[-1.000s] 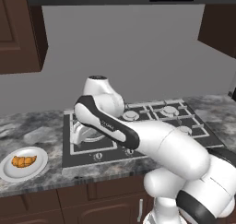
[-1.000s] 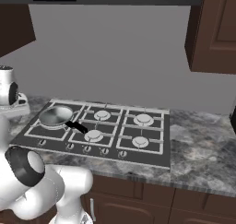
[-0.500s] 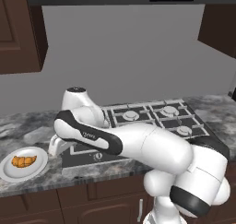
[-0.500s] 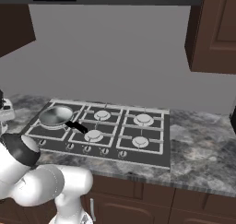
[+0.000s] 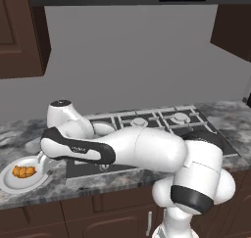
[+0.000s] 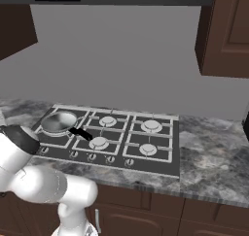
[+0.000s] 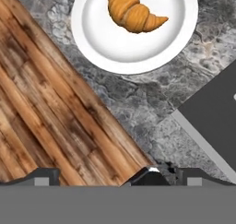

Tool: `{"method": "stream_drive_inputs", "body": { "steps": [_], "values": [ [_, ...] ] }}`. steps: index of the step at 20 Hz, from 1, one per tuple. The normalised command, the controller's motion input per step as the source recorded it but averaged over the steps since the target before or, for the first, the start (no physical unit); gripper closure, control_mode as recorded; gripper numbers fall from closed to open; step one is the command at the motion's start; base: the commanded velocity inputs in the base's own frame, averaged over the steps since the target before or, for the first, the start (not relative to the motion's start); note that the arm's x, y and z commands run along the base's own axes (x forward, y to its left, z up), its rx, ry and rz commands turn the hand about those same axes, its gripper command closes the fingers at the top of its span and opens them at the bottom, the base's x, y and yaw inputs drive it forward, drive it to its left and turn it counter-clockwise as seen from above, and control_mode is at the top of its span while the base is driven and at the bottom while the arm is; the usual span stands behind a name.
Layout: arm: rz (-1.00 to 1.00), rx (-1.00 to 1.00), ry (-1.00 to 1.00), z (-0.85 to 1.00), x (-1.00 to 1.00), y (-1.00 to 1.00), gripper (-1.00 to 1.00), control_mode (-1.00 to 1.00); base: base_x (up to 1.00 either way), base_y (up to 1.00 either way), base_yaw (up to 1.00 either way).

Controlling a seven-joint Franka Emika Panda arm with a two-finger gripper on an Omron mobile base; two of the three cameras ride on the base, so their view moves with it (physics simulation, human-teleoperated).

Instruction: Pick the croissant and place it on the pan. Then turn on the stove to warm the croissant.

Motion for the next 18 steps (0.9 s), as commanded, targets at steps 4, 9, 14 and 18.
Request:
{"method": "stream_drive_inputs", "body": {
  "steps": [4,9,14,18],
  "values": [
    [0.00,-0.08,0.00,-0.11,0.15,0.23,-1.00,-1.00,0.00,0.00,0.00],
    [-0.03,-0.05,-0.01,-0.10,0.28,0.14,-1.00,-1.00,0.00,0.00,0.00],
    [-0.09,-0.01,-0.03,-0.09,0.25,0.19,-1.00,-1.00,0.00,0.00,0.00],
    [-0.03,0.00,0.00,-0.14,0.13,0.33,-1.00,-1.00,0.00,0.00,0.00]
  ]
}}
